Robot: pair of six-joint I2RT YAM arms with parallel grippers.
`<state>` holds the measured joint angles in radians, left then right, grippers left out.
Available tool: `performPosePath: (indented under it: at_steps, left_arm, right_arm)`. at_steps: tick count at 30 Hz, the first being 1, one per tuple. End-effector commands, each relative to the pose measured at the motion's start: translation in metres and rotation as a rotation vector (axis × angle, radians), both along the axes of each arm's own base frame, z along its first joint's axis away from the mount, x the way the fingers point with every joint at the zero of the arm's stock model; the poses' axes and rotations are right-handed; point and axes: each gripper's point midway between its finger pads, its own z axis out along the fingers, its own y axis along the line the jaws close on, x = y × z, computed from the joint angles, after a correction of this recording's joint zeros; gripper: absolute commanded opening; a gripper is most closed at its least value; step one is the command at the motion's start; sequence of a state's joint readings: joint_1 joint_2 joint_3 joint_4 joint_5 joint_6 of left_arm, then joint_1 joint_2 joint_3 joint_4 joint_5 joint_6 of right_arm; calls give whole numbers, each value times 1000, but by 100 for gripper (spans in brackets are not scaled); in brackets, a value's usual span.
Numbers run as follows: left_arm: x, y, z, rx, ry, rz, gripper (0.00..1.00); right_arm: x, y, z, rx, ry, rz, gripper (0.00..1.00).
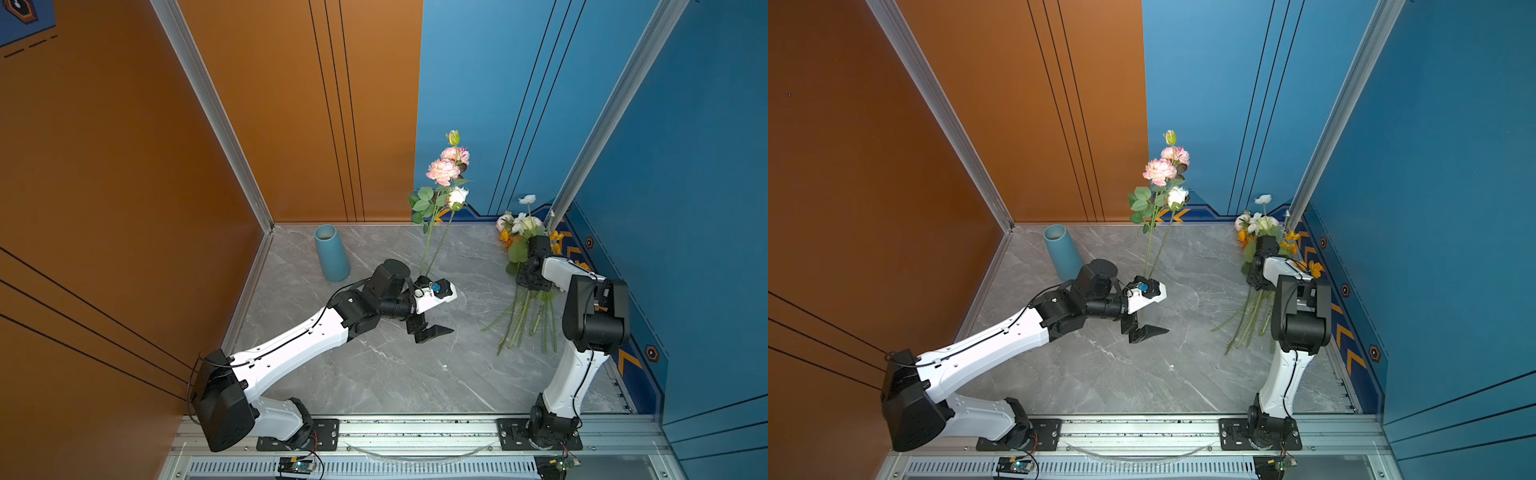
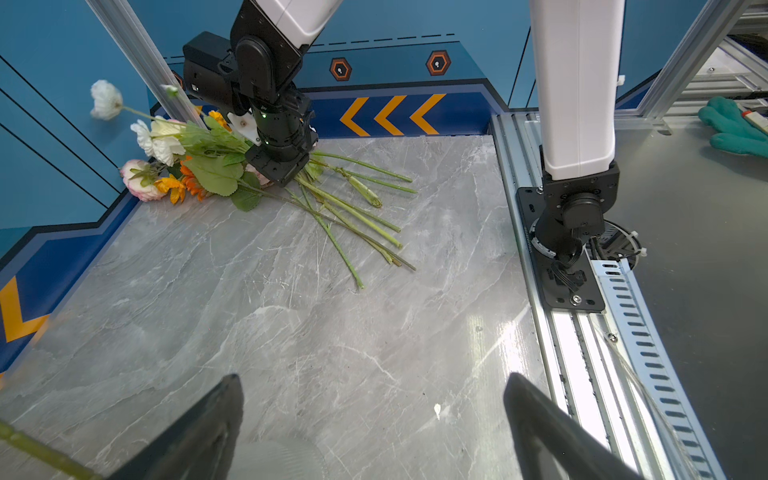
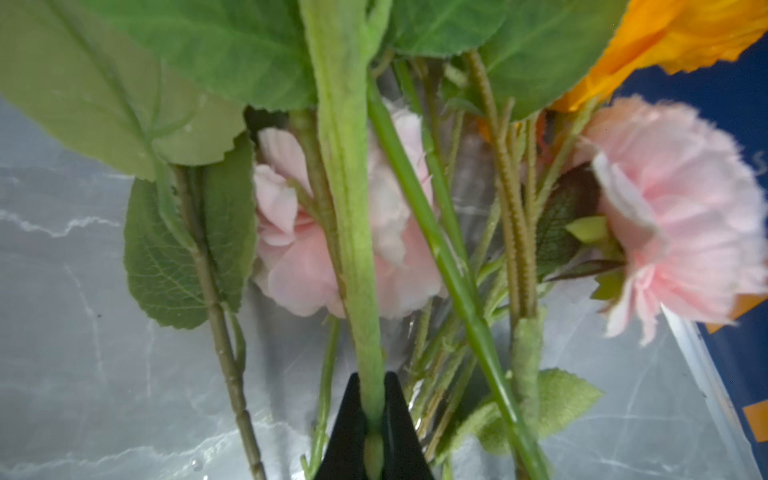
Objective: Arrange the flowers into the vase
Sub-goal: 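Grasp a white poppy stem in the bunch with the right gripper, then lift the white poppies and carry them over the glass vase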
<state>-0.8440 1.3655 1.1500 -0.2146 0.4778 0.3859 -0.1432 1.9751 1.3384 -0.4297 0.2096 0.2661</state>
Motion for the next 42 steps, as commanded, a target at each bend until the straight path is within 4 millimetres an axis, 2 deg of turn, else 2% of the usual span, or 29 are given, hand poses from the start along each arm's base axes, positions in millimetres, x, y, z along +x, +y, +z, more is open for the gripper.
performPosePath:
  at_steps: [1, 5, 11, 20, 22, 27, 30, 36, 40, 42]
  left_arm:
    - [-3, -2, -1, 15, -9, -15, 98]
    - [-4, -2, 0, 15, -8, -17, 98]
    - [-4, -2, 0, 17, -9, -18, 98]
    - [-5, 0, 3, 18, -24, -16, 98]
    - [-5, 1, 3, 20, -29, -13, 98]
    - [-6, 4, 6, 24, -45, -13, 98]
    - [-6, 8, 13, 15, -66, -13, 98]
    - [-2, 29, 36, -55, -77, -22, 98]
    - [17, 55, 60, -160, -65, 25, 98]
    - [32, 70, 80, -236, -94, 63, 98]
  right_arm:
    - [-1, 7, 9, 6, 6, 24, 4]
    - [-1, 19, 30, 5, -35, 68, 0]
    - [-10, 50, 75, 26, -128, 154, 0]
    - [-23, 92, 120, 173, -235, 261, 0]
    - [-27, 101, 136, 194, -276, 287, 0]
    - [-36, 122, 201, 176, -521, 334, 0]
    - [-45, 134, 231, 222, -663, 341, 0]
    - [-66, 148, 270, 279, -910, 318, 0]
    - [-82, 149, 295, 292, -1120, 289, 0]
    - [-88, 154, 309, 286, -1186, 295, 0]
